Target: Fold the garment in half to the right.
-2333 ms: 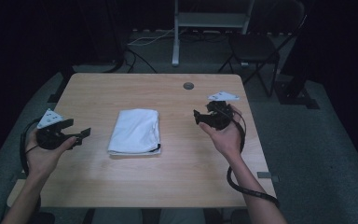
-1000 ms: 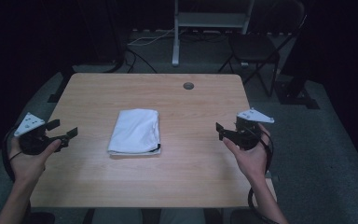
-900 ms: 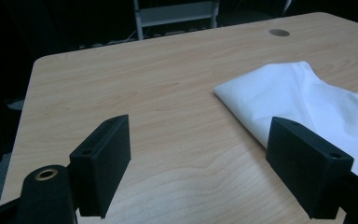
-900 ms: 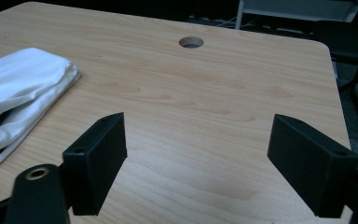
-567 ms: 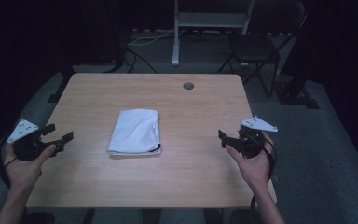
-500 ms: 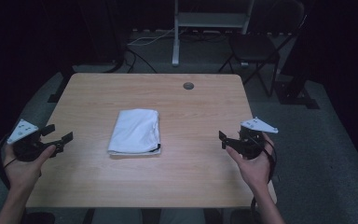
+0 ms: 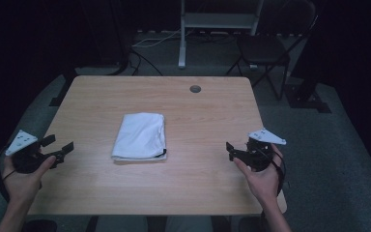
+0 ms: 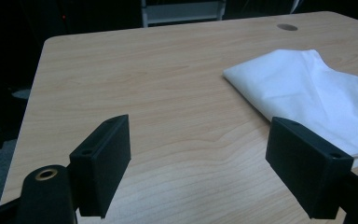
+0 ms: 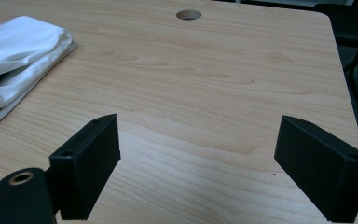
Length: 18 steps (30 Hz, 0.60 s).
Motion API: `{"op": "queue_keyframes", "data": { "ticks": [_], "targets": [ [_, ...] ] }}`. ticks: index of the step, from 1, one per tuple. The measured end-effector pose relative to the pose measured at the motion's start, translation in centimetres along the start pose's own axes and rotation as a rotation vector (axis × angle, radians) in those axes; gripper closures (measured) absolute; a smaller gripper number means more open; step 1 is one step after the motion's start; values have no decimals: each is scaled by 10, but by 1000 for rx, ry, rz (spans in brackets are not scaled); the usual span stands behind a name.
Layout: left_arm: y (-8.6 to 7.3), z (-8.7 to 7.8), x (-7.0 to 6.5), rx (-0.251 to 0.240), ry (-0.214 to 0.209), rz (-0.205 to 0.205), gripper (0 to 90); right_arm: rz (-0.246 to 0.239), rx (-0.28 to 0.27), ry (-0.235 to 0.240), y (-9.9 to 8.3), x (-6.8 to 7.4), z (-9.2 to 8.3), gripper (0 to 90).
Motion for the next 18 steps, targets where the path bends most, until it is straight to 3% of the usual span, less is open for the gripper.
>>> {"op": "queue_keyframes", "data": {
  "ticks": [18],
  "targets": [
    [-20,2,13,29,18,-31,216,8,33,6,-16,3,8,136]
  ]
}}
Point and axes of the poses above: each handheld gripper's, and its own axes: z roughly forward along the jaws, y roughly out of its top, x roughly to its left, the point moved 6 cm from there along z, roughly forward along the jaws, and after that the axes turned 12 degrees about y, right-handed, at the moved point
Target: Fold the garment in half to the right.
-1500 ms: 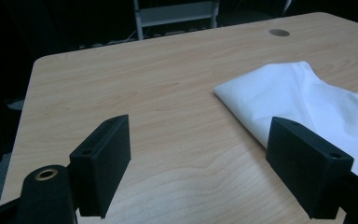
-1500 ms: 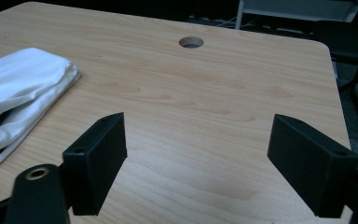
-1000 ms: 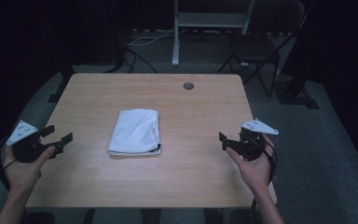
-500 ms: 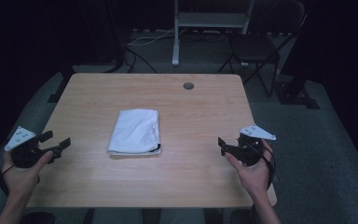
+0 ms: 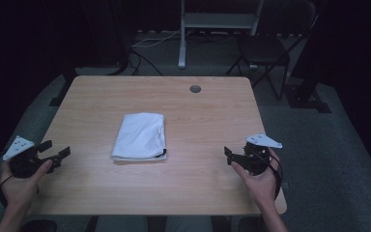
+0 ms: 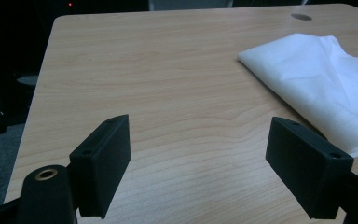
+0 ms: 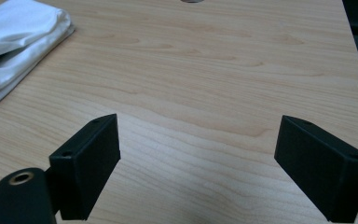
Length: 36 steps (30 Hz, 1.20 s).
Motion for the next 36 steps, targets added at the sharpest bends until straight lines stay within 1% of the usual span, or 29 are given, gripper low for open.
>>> {"op": "queue_keyframes", "data": {
  "ticks": [7,10,11,12,15,17,19,22,32,36],
  "targets": [
    [-2,3,-2,-5,-2,-9,216,1,6,4,-3,1,3,135],
    [-3,4,-3,-4,-5,-4,216,7,8,5,-5,1,5,135],
    [-3,4,-5,-5,-7,-10,217,5,8,6,-6,0,5,135],
    [-4,4,-5,-4,-6,-3,216,9,10,7,-7,0,6,135],
    [-6,5,-6,-2,-8,0,216,15,14,9,-10,1,8,135],
    [-7,5,-6,-4,-5,-2,216,8,22,6,-12,1,10,135],
    [-8,6,-7,-2,-5,-5,216,15,26,9,-15,1,11,135],
    [-10,7,-8,-3,-5,2,216,20,30,9,-18,0,14,135],
    [-13,9,-10,-10,-3,9,216,30,28,15,-23,0,17,135],
    [-14,9,-10,-19,-2,1,216,36,30,16,-26,0,18,135]
  ]
}}
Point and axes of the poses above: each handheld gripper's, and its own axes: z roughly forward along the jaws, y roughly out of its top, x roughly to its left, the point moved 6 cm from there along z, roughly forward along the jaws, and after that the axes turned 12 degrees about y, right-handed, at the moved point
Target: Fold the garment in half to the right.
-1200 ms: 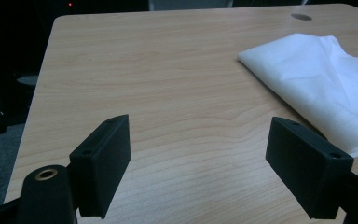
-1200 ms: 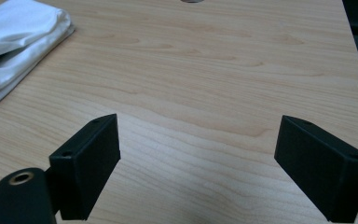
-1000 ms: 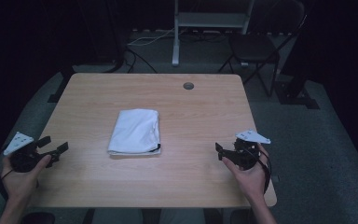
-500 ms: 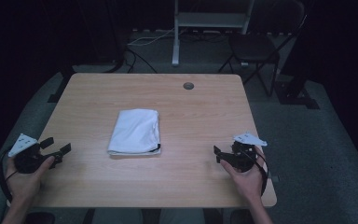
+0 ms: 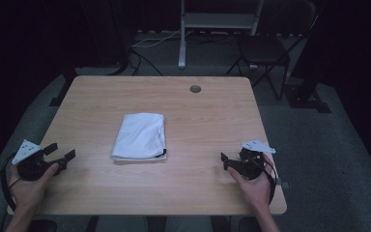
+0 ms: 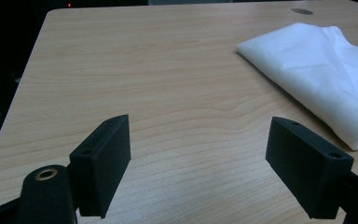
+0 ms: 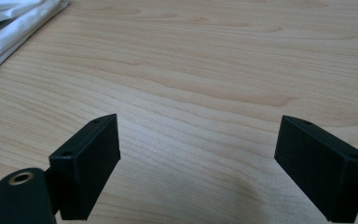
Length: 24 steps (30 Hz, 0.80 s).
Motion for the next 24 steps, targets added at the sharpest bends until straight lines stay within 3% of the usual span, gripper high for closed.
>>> {"op": "queue_keyframes", "data": {
  "ticks": [9,24],
  "targets": [
    [-10,6,0,20,-6,2,216,1,14,3,-7,0,4,133],
    [-10,6,0,19,-16,1,216,13,6,21,-7,0,3,116]
  ]
}}
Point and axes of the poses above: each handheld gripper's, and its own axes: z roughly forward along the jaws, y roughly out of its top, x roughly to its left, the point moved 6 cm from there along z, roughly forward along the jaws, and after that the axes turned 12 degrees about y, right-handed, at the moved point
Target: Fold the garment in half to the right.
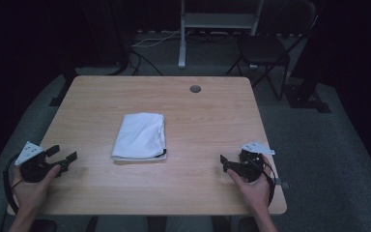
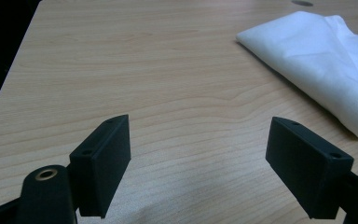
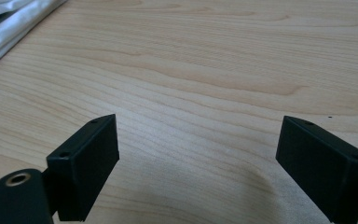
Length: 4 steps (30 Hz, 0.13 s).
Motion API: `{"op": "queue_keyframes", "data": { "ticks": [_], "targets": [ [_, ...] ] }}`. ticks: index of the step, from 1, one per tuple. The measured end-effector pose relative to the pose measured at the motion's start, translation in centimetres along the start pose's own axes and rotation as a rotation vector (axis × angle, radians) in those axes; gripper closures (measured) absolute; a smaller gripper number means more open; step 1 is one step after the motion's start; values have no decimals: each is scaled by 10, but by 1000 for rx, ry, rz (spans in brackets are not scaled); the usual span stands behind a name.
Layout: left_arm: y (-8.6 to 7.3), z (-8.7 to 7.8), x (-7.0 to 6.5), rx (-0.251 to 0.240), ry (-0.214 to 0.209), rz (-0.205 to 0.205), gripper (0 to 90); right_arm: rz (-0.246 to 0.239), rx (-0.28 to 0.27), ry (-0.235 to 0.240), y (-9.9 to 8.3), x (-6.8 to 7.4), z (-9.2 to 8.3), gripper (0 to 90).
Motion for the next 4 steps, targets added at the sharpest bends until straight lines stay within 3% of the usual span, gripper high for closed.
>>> {"op": "queue_keyframes", "data": {
  "ticks": [2,4],
  "targets": [
    [0,0,0,1,-4,3,216,11,-1,-2,0,-1,0,28],
    [0,0,-1,0,-5,4,216,20,-7,-2,0,-2,0,29]
  ]
}}
Point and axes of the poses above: each handheld gripper's, and its own axes: z roughly forward along the jaws, y roughly out of its top, x roughly to its left, the point moved 6 cm from there along z, roughly forward along the jaws, and after that the axes turned 12 degrees about y, right-handed, at the moved point
